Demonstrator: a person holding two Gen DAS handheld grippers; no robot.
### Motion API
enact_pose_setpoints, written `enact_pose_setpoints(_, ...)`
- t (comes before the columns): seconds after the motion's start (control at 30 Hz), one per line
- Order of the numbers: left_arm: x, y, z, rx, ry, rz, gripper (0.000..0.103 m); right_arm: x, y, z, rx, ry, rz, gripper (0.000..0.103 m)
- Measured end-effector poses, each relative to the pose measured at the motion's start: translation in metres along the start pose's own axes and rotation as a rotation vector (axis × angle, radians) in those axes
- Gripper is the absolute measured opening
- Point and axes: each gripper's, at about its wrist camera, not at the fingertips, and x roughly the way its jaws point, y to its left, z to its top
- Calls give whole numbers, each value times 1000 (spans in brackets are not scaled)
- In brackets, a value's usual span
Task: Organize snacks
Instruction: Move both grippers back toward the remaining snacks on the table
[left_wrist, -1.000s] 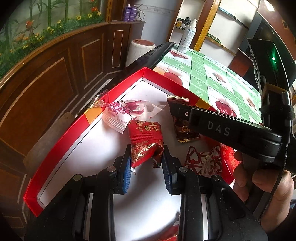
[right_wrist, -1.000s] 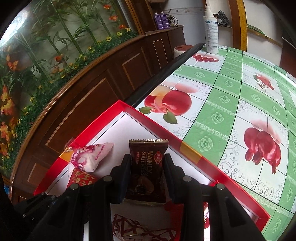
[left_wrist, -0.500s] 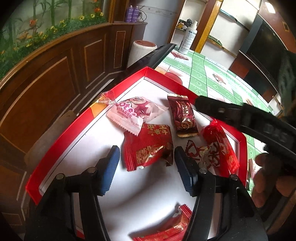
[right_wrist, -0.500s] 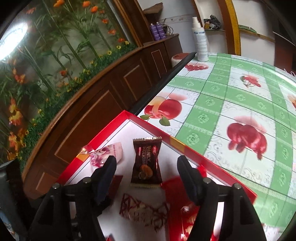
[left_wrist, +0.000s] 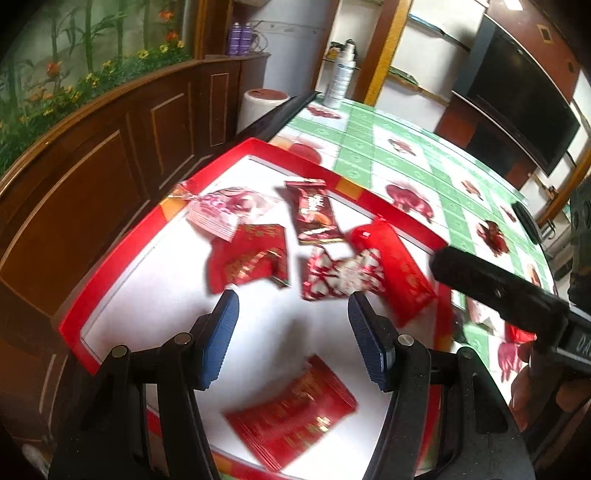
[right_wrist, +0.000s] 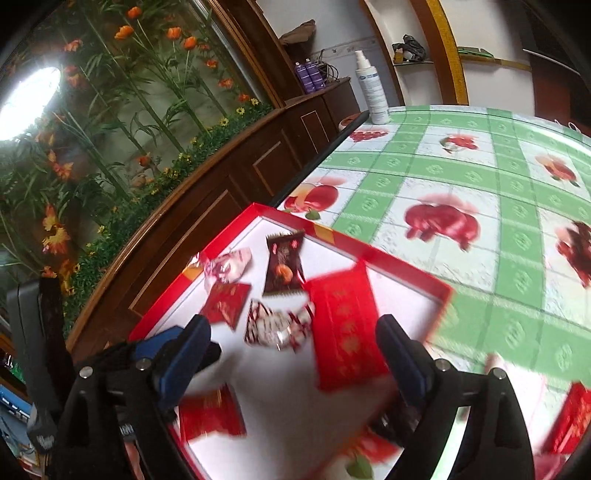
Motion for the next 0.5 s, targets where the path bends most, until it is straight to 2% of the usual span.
enact_pose_setpoints(0.37, -4, -51, -13, 99, 33, -48, 62, -63, -51, -33, 81, -29, -33, 93)
enact_pose_setpoints(0.5, -7, -69, -16, 140, 36, -62, 62, -85, -73, -45, 102, -42, -76, 94)
